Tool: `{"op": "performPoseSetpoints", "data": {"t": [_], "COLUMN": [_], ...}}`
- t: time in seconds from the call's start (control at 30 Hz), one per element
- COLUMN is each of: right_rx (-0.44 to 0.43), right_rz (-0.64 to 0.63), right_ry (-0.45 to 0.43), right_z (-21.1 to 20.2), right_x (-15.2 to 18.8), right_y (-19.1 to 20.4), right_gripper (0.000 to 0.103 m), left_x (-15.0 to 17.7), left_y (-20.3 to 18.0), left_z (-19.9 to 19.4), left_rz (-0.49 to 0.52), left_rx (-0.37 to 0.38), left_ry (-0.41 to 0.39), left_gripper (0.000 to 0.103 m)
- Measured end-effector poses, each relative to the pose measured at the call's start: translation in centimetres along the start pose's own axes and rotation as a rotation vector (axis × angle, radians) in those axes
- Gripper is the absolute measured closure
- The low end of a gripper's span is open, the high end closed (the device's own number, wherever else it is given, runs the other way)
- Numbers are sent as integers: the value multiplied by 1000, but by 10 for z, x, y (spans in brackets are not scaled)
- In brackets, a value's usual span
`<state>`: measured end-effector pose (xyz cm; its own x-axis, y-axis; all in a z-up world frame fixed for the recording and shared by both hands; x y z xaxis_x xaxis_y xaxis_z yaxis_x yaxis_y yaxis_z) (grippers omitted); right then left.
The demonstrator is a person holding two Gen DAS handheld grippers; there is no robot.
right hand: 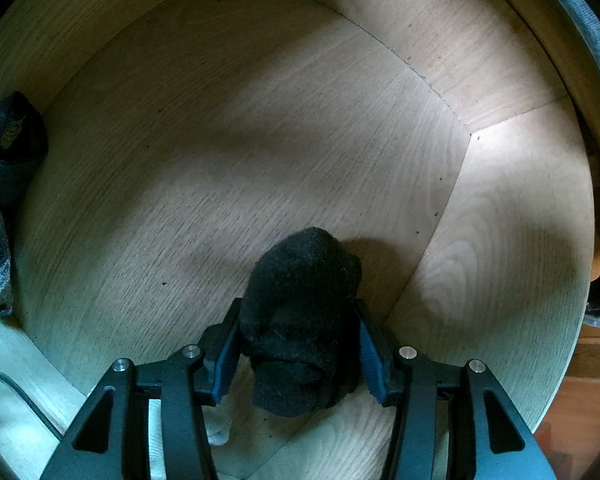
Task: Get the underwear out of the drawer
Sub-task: 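Move the left tool into the drawer onto the navy lace undergarment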
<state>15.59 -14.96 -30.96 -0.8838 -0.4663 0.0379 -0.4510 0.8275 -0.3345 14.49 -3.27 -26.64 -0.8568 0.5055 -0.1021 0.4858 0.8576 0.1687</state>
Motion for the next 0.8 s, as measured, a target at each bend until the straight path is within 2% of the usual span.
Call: {"op": "performPoseSetpoints", "data": {"t": [0.1, 0.2, 0.37, 0.5, 0.63, 0.8], "right_rx": [1, 0, 0, -1, -1, 0], "right_rz": [0, 0, -1, -1, 0, 0], "right_ry": [0, 0, 0, 0, 0, 1], "right_z": [0, 1, 3, 3, 3, 3], "right_x": [-1, -1, -3, -3, -3, -4], "right_y": [-1, -1, -3, -3, -4, -5], "right_gripper": [50, 50, 50, 50, 50, 50], "left_x": [-2, 6, 22, 14, 6, -7], "left_y": [-5, -13, -28, -29, -35, -36], "left_z": [3, 7, 19, 16, 14, 9], "left_rz": [25, 90, 286, 372, 407, 349], "left_rx": [-56, -122, -247, -255, -284, -324], "left_ry": [-16, 12, 106, 137, 145, 80], "left_gripper": [40, 40, 38, 38, 35, 35]}}
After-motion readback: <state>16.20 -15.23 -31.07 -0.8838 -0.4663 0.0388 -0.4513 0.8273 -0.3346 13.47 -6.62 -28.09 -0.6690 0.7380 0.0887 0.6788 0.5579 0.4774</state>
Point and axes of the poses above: each gripper's, at about its wrist camera, not at the fingertips, and z roughly the way its jaws point, y to its left, x to its underside, the point moved 9 cm from there along z, roughly the way its jaws point, and after that the axes turned 8 degrees about y, right-handed, at the moved point
